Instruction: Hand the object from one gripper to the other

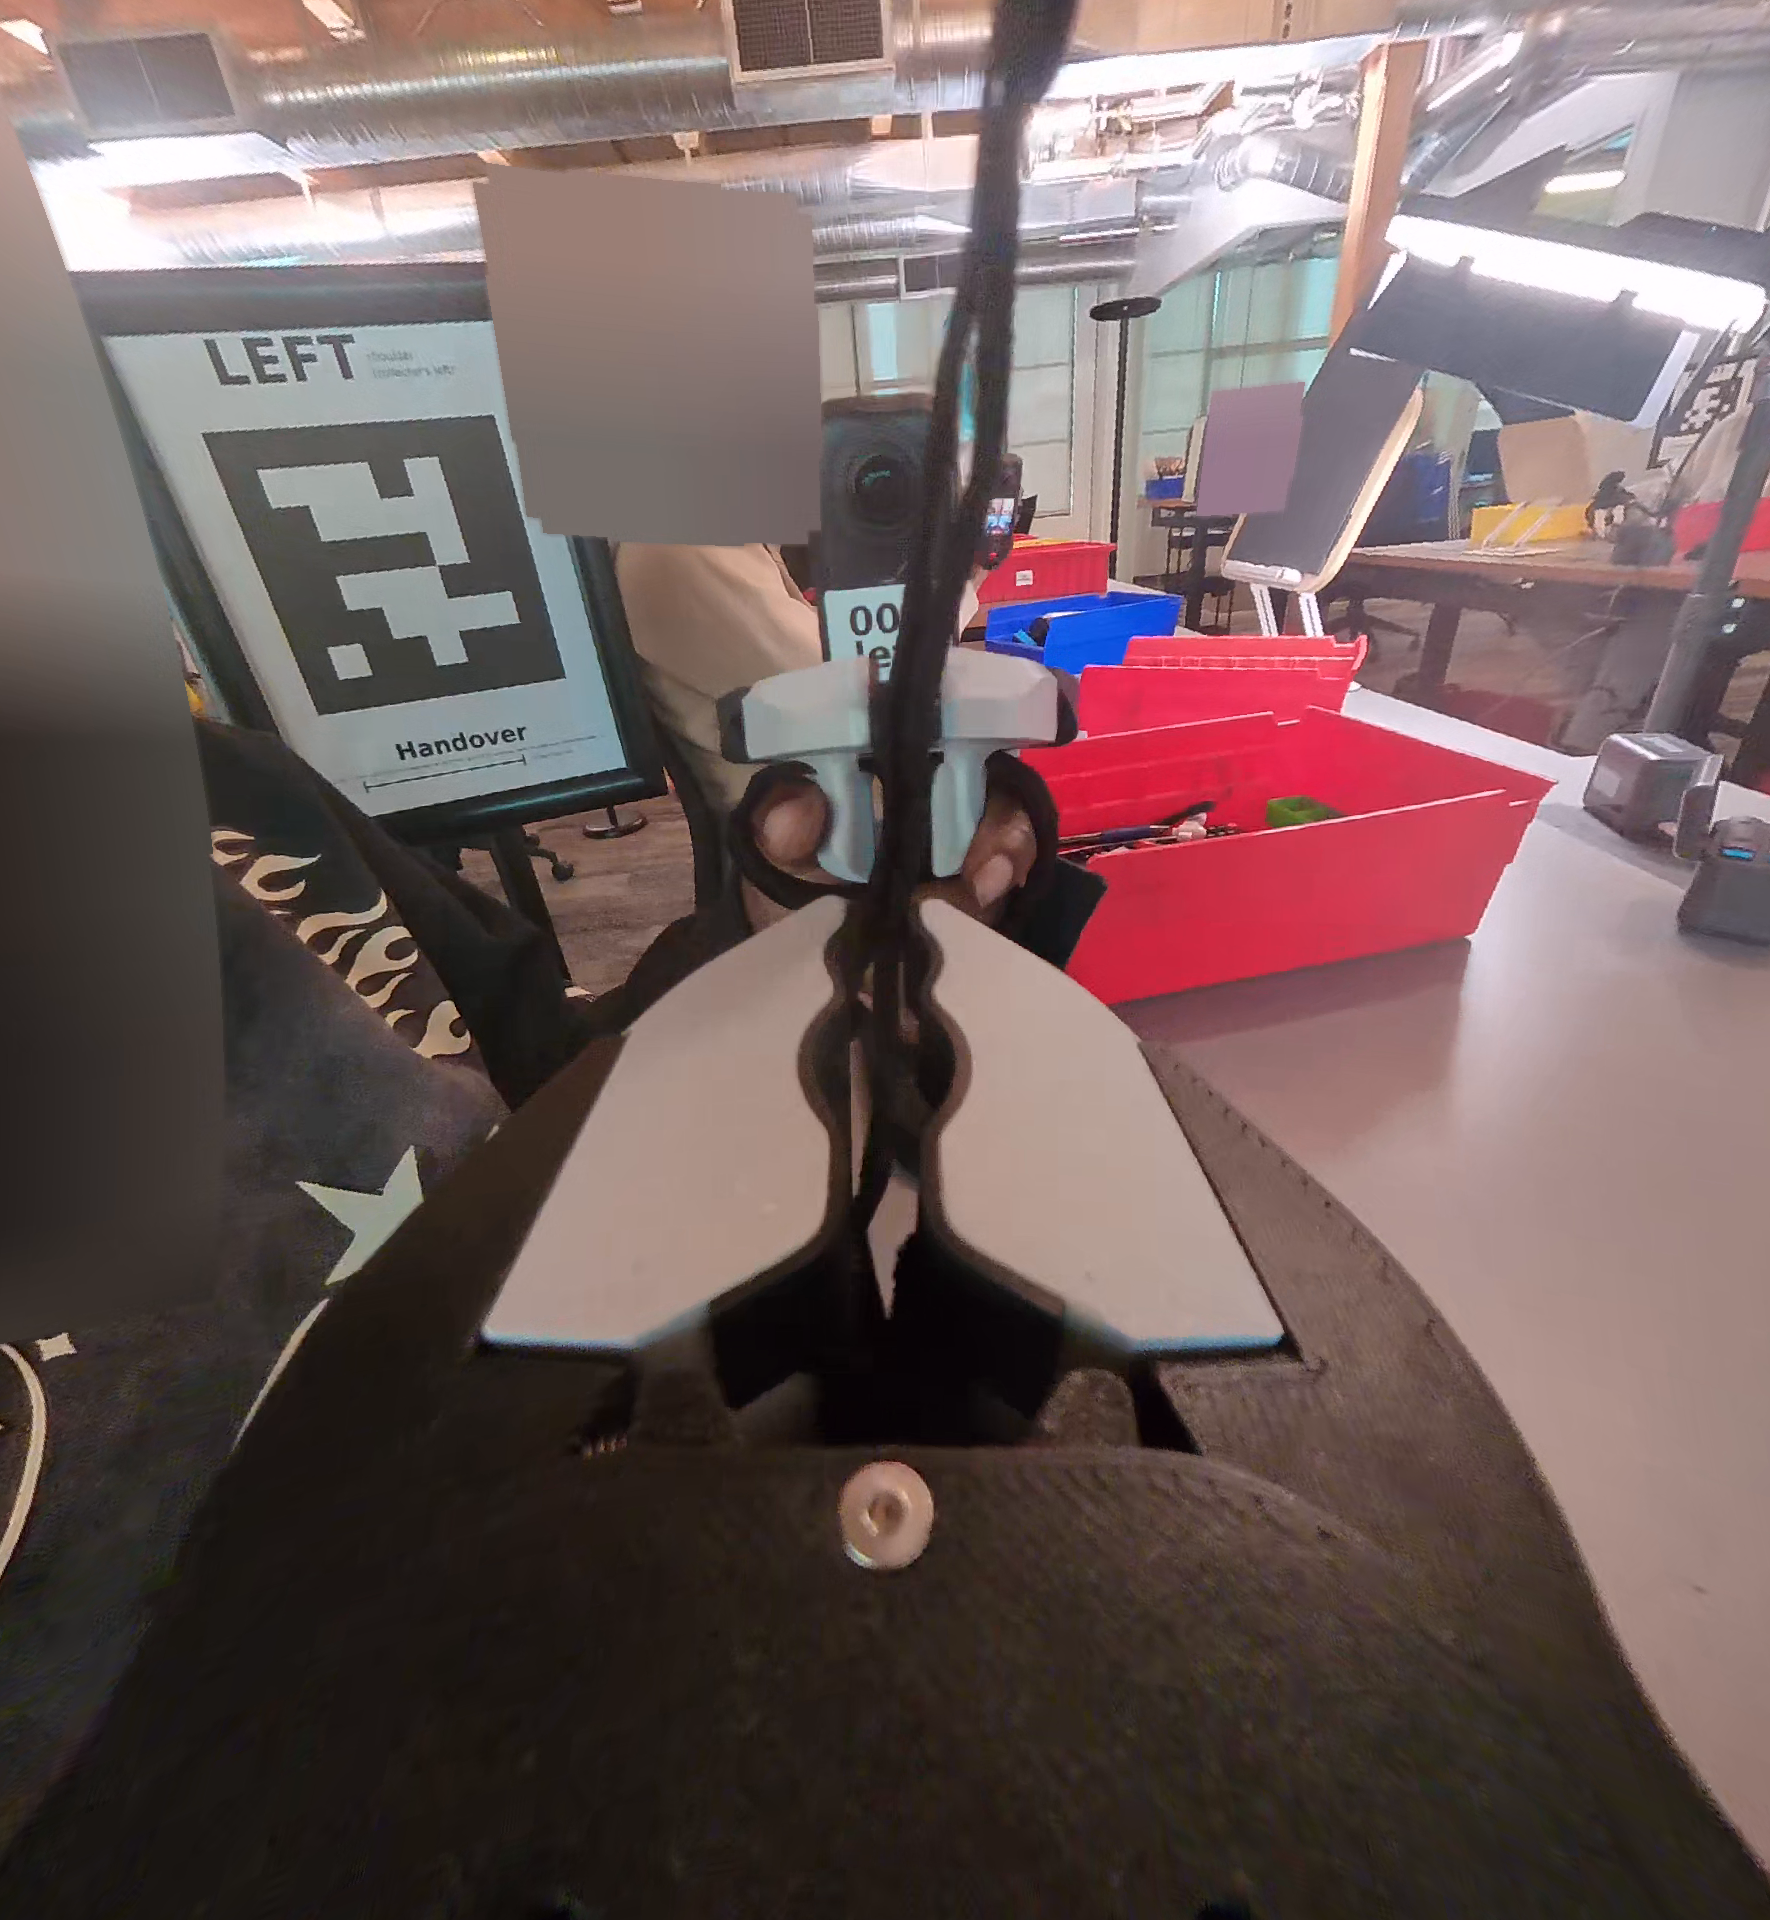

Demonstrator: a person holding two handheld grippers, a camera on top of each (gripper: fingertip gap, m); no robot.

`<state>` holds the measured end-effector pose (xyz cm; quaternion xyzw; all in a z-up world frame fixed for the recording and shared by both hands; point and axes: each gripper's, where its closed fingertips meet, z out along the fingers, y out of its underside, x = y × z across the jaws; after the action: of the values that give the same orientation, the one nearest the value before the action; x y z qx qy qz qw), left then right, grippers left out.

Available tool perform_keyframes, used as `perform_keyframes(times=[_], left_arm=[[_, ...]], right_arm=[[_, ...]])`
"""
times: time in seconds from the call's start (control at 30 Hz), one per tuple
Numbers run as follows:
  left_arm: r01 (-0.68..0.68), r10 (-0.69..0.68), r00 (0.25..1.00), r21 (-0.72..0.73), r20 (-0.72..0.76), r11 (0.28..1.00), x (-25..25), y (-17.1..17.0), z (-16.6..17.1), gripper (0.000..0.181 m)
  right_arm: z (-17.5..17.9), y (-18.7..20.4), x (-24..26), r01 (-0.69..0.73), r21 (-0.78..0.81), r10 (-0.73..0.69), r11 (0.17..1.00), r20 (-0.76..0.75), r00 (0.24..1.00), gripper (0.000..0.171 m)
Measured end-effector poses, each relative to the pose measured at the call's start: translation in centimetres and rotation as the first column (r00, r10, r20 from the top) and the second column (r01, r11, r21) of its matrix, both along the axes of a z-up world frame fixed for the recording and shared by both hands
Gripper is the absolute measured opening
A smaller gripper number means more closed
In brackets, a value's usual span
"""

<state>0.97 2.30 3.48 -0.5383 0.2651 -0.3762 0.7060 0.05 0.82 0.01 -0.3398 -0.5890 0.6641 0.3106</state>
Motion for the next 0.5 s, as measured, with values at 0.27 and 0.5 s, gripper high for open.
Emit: perform_keyframes(times=[0.27,0.5], left_arm=[[0.083,-0.096,0.993,-0.163,-0.070,0.983,1.4,0.4,-2.5,0.033],[0.074,-0.094,0.988,-0.164,-0.119,0.984,2.1,0.8,-3.4,0.005]], right_arm=[[2.4,1.8,1.2,0.062,-0.067,-0.069,0.996,-0.105,0.992,0.006],[2.9,1.8,1.4,0.062,-0.107,-0.074,0.992,-0.110,0.991,0.008]])
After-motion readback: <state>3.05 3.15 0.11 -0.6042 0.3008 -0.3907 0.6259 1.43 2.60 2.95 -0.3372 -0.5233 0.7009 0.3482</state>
